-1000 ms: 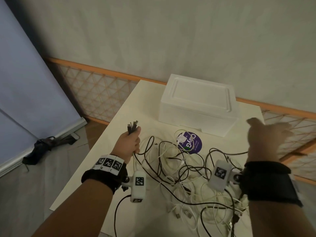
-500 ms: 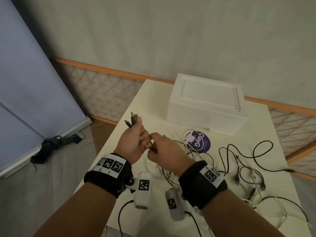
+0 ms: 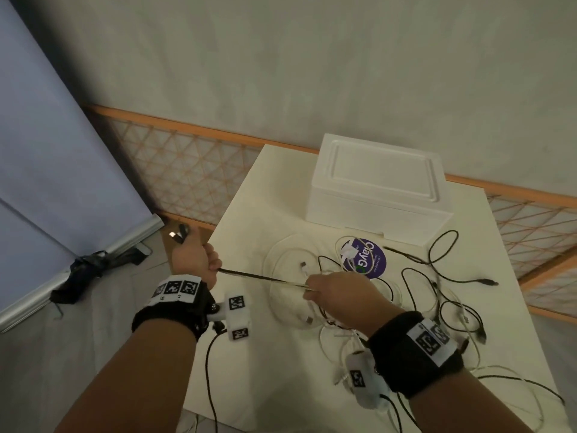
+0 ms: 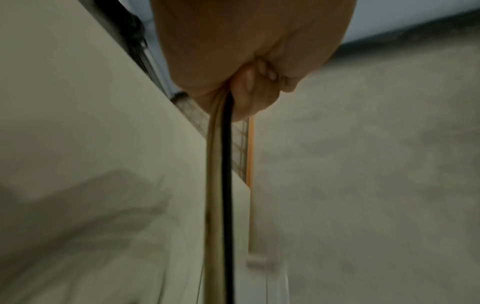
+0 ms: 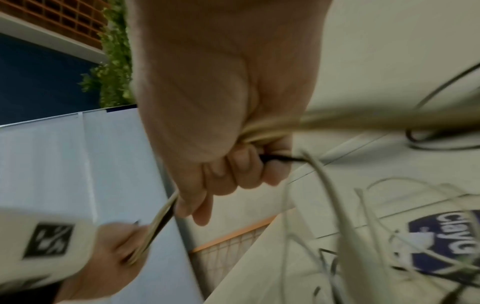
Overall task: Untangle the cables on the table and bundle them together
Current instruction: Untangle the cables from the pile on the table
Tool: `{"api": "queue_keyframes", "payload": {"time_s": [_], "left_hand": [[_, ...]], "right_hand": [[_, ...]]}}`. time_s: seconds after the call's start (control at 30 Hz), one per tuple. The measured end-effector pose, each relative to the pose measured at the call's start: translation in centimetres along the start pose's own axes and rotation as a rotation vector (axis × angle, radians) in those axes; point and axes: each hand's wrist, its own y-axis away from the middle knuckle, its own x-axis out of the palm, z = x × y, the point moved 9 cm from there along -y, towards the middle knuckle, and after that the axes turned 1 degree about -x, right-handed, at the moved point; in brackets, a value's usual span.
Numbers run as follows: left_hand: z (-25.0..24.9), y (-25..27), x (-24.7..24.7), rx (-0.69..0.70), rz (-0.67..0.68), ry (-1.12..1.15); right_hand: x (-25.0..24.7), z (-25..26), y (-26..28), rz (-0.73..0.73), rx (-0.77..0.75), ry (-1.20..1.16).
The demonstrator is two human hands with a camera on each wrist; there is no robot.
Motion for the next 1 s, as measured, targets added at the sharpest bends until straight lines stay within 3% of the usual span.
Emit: {"api": "queue_keyframes", "payload": {"time_s": [0.13,0.2,0.3,0.5,0.57,0.63,0.77,0.83,0.93,1.0], "left_hand": [[-2.6,-2.1,-4.5,0.035,-0.207,-0.085],[-3.6,-1.4,-4.0,0.14,-0.204,-0.206],[-4.4,1.7,0.3,0.395,-0.061,-0.604],[2.8,12.7,11.9,0.755,0.629,-1.307],[5.7,14.9,13.2,0.726,0.762,-1.367],[7.2,15.1,13.5,0.611,0.832,-1.325],[8.2,14.9,13.2,0.468,0.992,-1.373],[8.2,15.5,13.5,0.628,1.012,-1.576],[7.4,17.1,14.7,1.07,0.973,-1.949],[4.8,15.3,14.4,1.104,0.862,-1.977]], "right_hand": [[0.5,-4.5,2.6,0.037,0.166,-0.136],[1.2,-5.6,2.9,0.042,0.23,-0.126],[1.5,-6.5,2.9,0.042,0.304,-0.028],[-1.4,-4.0,1.1,-0.05,0.262,0.073],[-2.2,-3.4,0.5,-0.057,0.28,0.147],[-2.8,-3.8,0.5,-0.072,0.315,0.159],[-3.1,-3.0,0.8,-0.097,0.194,0.166],[-3.7,-3.2,1.5,-0.169,0.192,0.109],[-2.6,-4.5,2.4,-0.105,0.265,0.024],[-2.5,-7.1,4.3,-0.116,0.365,0.05]]}}
